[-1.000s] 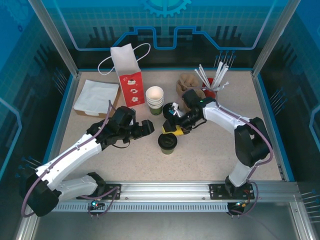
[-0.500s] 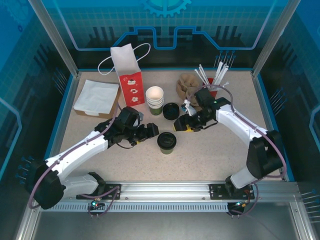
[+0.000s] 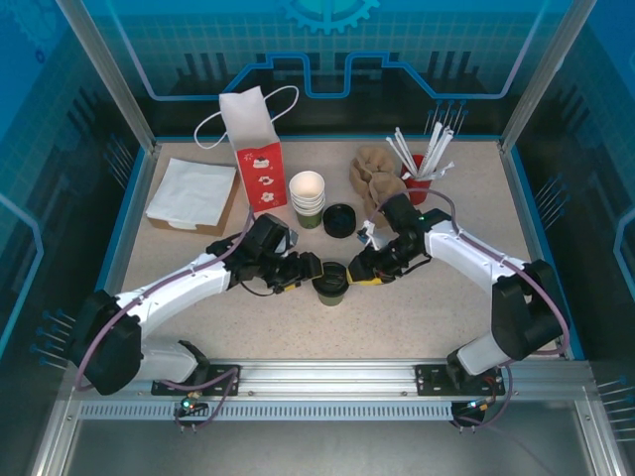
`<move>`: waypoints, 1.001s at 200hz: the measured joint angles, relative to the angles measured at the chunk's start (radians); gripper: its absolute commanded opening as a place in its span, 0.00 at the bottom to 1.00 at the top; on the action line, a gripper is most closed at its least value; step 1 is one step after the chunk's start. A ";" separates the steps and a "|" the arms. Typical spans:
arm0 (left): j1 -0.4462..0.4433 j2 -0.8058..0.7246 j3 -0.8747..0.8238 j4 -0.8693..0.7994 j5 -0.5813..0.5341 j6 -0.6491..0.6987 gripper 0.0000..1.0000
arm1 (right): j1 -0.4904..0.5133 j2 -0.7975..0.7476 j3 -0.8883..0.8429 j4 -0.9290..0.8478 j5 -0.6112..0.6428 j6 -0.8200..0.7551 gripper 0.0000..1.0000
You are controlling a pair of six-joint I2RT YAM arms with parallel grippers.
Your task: Pack the takeout coffee
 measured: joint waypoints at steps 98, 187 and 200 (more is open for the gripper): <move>-0.015 0.016 -0.009 0.031 0.015 0.001 0.60 | 0.007 0.015 0.000 0.000 0.003 0.011 0.39; -0.022 0.017 -0.007 0.041 0.015 0.022 0.48 | 0.013 0.043 0.008 -0.012 0.024 -0.005 0.32; -0.022 0.017 -0.007 0.042 0.015 0.025 0.45 | 0.016 0.047 0.014 -0.019 0.028 -0.011 0.31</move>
